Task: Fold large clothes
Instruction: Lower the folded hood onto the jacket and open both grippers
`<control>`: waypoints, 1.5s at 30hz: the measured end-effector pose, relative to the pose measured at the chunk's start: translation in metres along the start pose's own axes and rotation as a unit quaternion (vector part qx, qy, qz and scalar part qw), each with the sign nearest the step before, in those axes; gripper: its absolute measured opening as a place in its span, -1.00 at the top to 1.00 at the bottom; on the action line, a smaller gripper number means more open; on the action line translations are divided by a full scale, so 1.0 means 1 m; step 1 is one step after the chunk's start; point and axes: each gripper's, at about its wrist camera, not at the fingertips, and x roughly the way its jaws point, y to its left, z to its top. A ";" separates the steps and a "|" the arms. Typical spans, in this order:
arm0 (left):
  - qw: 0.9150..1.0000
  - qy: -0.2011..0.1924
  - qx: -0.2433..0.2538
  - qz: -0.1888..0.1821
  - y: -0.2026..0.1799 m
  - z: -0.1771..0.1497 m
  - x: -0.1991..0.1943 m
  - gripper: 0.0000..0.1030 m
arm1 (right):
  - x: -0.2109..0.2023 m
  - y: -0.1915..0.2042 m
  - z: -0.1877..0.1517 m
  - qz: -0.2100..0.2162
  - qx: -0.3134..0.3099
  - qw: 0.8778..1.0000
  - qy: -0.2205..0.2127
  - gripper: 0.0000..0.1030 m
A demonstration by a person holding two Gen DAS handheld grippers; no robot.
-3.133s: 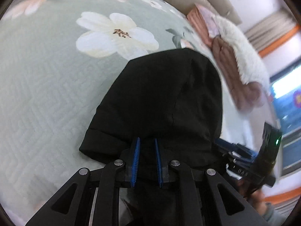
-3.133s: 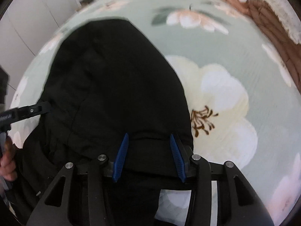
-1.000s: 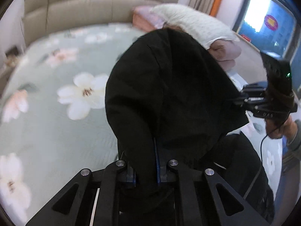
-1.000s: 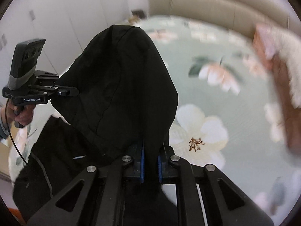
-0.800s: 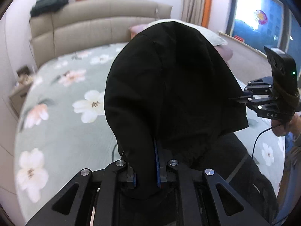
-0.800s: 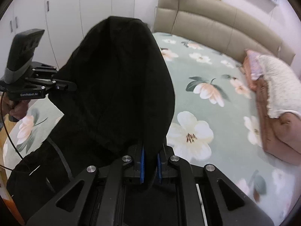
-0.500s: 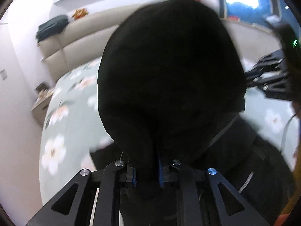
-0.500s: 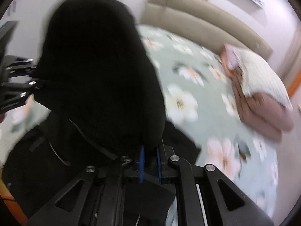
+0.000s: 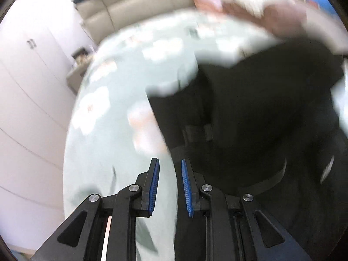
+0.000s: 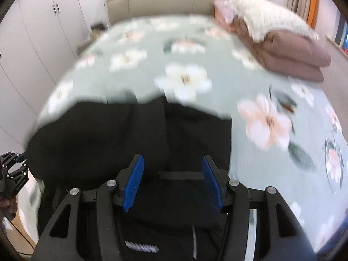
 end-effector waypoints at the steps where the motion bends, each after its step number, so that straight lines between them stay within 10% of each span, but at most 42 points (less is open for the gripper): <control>1: 0.999 -0.031 -0.011 -0.010 0.004 0.021 -0.008 0.56 | -0.004 0.007 0.009 0.004 -0.002 1.000 -0.013 -0.14; 5: 0.988 -0.091 -0.038 -0.121 -0.004 0.089 -0.010 0.56 | -0.005 0.033 0.036 0.022 -0.003 0.999 -0.032 -0.14; 12: 0.940 0.123 -0.076 -0.310 -0.084 0.042 0.081 0.57 | 0.003 0.064 0.054 0.053 -0.005 0.998 -0.013 -0.15; 17: 0.940 0.126 -0.077 -0.306 -0.108 -0.022 0.068 0.57 | 0.051 0.096 0.040 0.061 -0.040 0.996 0.046 -0.16; 24: 0.919 0.146 -0.125 -0.343 -0.083 -0.044 0.081 0.57 | 0.123 0.093 -0.101 0.028 -0.073 0.982 0.173 -0.13; 35: 0.930 0.071 -0.129 -0.336 -0.065 -0.002 0.031 0.51 | 0.059 0.104 -0.095 0.071 -0.067 0.989 0.111 -0.15; 37: 0.922 0.058 -0.143 -0.356 -0.054 0.003 0.031 0.06 | 0.052 0.109 -0.091 0.078 -0.066 0.990 0.094 -0.15; 45: 0.920 0.113 -0.152 -0.342 -0.079 -0.034 0.108 0.16 | 0.121 0.122 -0.124 0.043 -0.083 0.986 0.141 -0.22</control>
